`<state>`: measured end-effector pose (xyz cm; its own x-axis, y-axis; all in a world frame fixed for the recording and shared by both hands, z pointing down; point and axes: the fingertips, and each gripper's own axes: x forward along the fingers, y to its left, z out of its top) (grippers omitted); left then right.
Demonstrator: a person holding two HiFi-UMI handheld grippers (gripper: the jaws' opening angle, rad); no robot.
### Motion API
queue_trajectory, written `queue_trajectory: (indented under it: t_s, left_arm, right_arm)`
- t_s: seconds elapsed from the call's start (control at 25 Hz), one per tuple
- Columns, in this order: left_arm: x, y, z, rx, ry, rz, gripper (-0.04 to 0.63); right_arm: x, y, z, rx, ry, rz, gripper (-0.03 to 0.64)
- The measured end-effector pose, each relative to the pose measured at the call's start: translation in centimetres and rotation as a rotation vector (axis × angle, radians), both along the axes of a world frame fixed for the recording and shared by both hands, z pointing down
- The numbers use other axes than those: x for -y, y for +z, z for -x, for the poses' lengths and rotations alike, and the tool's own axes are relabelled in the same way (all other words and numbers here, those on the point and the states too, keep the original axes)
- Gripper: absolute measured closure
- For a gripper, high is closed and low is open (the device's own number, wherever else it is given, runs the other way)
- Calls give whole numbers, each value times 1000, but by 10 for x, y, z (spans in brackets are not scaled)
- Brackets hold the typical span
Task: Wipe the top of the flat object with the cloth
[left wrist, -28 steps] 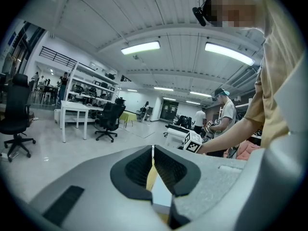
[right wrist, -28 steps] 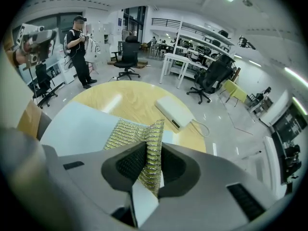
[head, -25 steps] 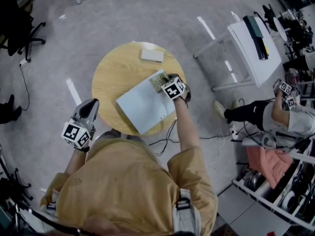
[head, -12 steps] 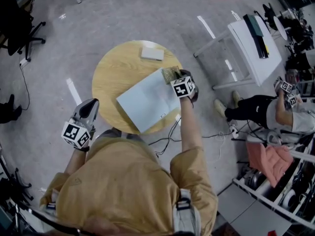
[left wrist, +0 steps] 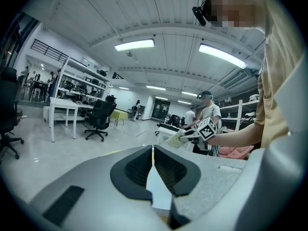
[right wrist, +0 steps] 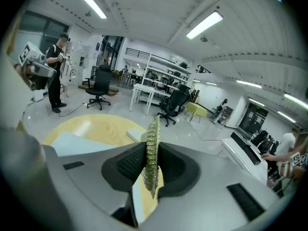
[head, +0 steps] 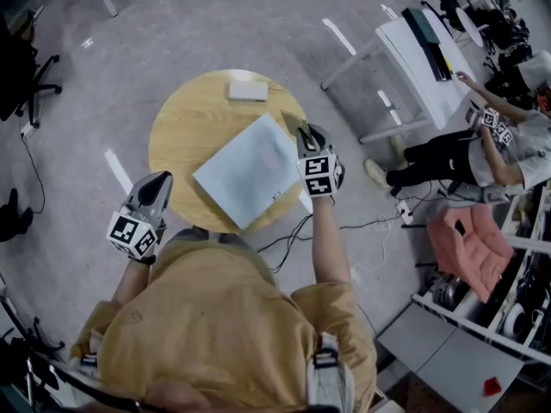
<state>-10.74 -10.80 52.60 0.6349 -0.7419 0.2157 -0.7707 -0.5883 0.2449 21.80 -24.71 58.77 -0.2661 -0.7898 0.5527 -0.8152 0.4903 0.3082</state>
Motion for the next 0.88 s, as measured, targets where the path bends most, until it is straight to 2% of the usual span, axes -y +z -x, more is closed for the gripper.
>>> queue_trajectory:
  t_s: [0.2,0.36,0.48,0.64,0.88]
  left_arm:
    - [2,-1,-6,-2,35,-4,580]
    - [6,-1,-11,-9,59,-7,580]
    - [6,0,-14,-12,67,-2,580]
    - [6,-1,-21,-10,92,-10,580]
    - [1,4,-27,-8,105,-7,580]
  right_arm:
    - [-50,-33,12,106,-17,-9,552]
    - [-78,-45,27,231,-63,46,552]
    - [-101,-45,43,312,-131,111,552]
    - [-129,-38,58,351,-175,185,553]
    - [-180,15,97,515,-283,405,554]
